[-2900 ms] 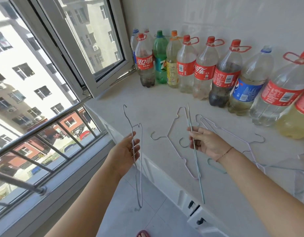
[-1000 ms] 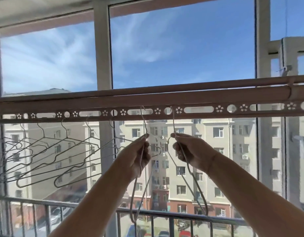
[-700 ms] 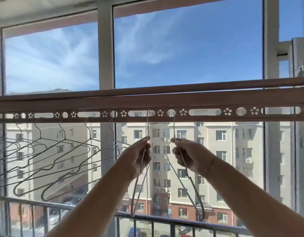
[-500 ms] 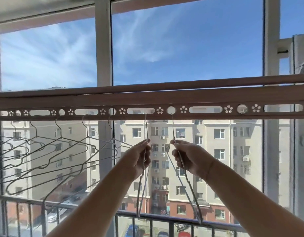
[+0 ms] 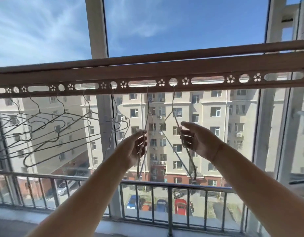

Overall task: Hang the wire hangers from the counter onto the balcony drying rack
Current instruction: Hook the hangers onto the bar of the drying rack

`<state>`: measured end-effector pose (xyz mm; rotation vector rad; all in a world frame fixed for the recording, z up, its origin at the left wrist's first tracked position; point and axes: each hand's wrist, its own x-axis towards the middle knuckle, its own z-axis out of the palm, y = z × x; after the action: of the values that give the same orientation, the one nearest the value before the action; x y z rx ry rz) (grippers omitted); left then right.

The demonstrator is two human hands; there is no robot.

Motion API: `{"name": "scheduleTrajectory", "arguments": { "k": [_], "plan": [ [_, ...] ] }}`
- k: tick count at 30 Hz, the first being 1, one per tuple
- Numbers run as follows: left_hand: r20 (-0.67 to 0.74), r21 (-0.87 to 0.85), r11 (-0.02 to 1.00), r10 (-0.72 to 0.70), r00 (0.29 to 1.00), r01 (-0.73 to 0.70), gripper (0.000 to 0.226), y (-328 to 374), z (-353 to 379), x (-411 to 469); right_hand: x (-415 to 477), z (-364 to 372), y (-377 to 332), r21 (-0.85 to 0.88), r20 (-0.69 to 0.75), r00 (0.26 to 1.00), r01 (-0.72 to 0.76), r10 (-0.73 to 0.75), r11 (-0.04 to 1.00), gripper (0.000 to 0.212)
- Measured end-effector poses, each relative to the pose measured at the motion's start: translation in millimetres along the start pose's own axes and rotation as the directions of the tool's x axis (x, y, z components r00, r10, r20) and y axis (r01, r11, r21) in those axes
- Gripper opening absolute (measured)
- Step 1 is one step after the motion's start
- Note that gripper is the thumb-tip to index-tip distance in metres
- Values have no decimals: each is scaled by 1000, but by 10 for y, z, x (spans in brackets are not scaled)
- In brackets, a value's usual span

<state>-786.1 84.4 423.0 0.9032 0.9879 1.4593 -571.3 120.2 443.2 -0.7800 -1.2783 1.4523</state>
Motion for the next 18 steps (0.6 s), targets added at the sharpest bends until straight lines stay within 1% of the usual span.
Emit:
{"name": "scheduleTrajectory", "arguments": {
  "k": [4,6,9,10,12,13,16,18],
  "plan": [
    [-49,28,999,-27,998,28,9,-271,-255,-225,-254,-157,329,-14,-72,997,-17,16,1000,6],
    [-37,12,997,-74,997,74,9,-485,-337,-367,-420,-232,575,-34,-105,994,-36,32,999,6],
    [-38,46,984,-168,985,170,10,-837,-381,-574,-713,-369,934,-15,-156,986,-68,65,998,2],
    [-21,68,978,-198,980,199,12,-958,-377,-640,-825,-421,1040,-10,-164,983,-82,79,997,7],
    [34,117,961,-258,966,253,10,-1217,-360,-754,-1048,-543,1254,-20,-180,978,-114,109,993,25],
    [59,144,951,-283,957,273,9,-1351,-342,-806,-1164,-607,1359,-29,-198,973,-128,120,991,31],
    [123,205,924,-350,928,322,8,-1752,-255,-949,-1524,-788,1663,-64,-268,950,-182,159,981,32],
    [157,233,906,-395,905,354,11,-2000,-191,-1021,-1755,-937,1861,-90,-320,930,-221,182,971,39]
  ]
}}
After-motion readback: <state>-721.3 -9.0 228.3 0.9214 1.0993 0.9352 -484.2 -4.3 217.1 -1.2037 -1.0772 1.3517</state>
